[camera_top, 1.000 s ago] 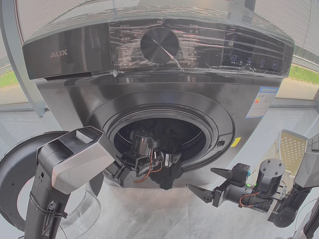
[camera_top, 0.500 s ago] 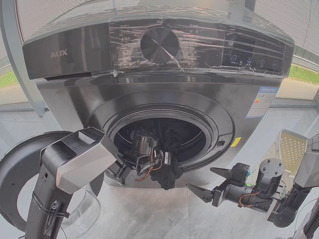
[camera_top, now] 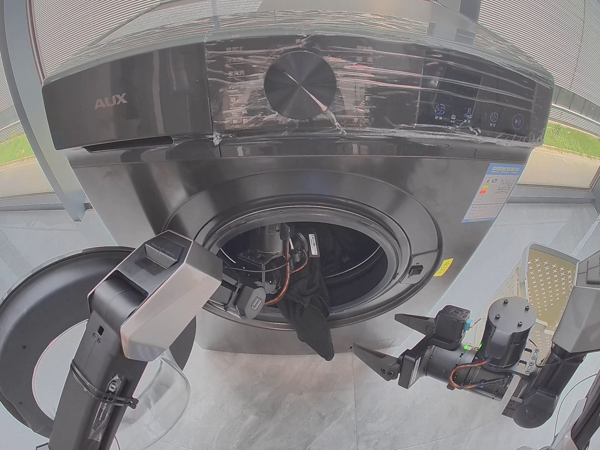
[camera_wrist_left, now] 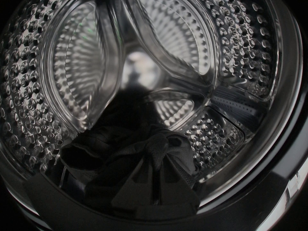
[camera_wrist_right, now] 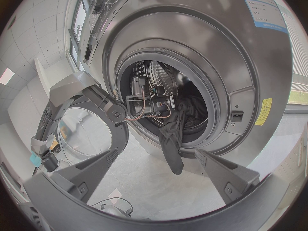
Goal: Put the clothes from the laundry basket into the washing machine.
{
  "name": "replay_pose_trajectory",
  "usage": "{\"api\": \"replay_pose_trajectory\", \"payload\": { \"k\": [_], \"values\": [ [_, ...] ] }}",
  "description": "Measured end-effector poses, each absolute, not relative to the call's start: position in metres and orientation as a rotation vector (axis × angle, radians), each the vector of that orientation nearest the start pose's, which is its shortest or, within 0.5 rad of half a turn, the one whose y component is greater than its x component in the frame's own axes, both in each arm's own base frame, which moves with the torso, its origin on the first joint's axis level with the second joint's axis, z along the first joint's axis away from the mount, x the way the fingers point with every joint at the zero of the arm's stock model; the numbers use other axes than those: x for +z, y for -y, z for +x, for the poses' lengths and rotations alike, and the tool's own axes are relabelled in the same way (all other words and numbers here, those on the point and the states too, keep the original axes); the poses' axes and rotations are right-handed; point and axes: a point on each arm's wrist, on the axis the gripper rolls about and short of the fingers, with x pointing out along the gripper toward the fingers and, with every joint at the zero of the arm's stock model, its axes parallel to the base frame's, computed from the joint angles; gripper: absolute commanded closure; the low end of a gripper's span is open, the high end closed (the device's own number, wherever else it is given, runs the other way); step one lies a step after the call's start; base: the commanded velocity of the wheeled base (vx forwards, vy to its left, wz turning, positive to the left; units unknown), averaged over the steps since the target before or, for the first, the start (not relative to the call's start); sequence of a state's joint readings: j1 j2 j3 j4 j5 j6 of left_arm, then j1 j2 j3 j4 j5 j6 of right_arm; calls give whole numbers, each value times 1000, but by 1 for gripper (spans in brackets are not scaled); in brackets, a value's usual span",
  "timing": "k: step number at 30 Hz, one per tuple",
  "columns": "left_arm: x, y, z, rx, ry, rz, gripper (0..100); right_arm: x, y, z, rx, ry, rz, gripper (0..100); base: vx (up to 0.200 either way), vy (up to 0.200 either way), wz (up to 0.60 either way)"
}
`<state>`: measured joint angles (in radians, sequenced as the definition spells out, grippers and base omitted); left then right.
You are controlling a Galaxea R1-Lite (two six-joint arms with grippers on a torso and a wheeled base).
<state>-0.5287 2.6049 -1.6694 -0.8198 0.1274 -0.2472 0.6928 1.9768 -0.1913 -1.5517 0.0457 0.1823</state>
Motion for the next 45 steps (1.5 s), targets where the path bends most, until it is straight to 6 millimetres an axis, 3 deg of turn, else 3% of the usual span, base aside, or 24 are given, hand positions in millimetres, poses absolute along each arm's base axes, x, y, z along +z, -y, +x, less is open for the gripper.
{"api": "replay_pose_trajectory", "payload": {
  "k": [3, 4, 12, 25, 33, 34, 45],
  "values": [
    [44, 262, 459, -375, -144, -210, 100, 65, -164, 196, 711, -291, 98, 0, 0, 0, 0],
    [42, 262, 460, -374, -144, -210, 0, 65, -164, 196, 711, -291, 98, 0, 0, 0, 0],
    [33, 262, 456, -376, -176, -198, 0, 65, -164, 196, 710, -291, 99, 0, 0, 0, 0],
    [11, 259, 402, -483, -381, -82, 0, 66, -164, 195, 713, -290, 98, 0, 0, 0, 0],
    [3, 259, 396, -493, -408, -57, 0, 66, -165, 194, 721, -287, 98, 0, 0, 0, 0],
    [2, 258, 396, -492, -408, -53, 100, 66, -165, 194, 721, -288, 98, 0, 0, 0, 0],
    [-11, 256, 402, -482, -408, -32, 100, 67, -166, 194, 725, -286, 98, 0, 0, 0, 0]
  ]
}}
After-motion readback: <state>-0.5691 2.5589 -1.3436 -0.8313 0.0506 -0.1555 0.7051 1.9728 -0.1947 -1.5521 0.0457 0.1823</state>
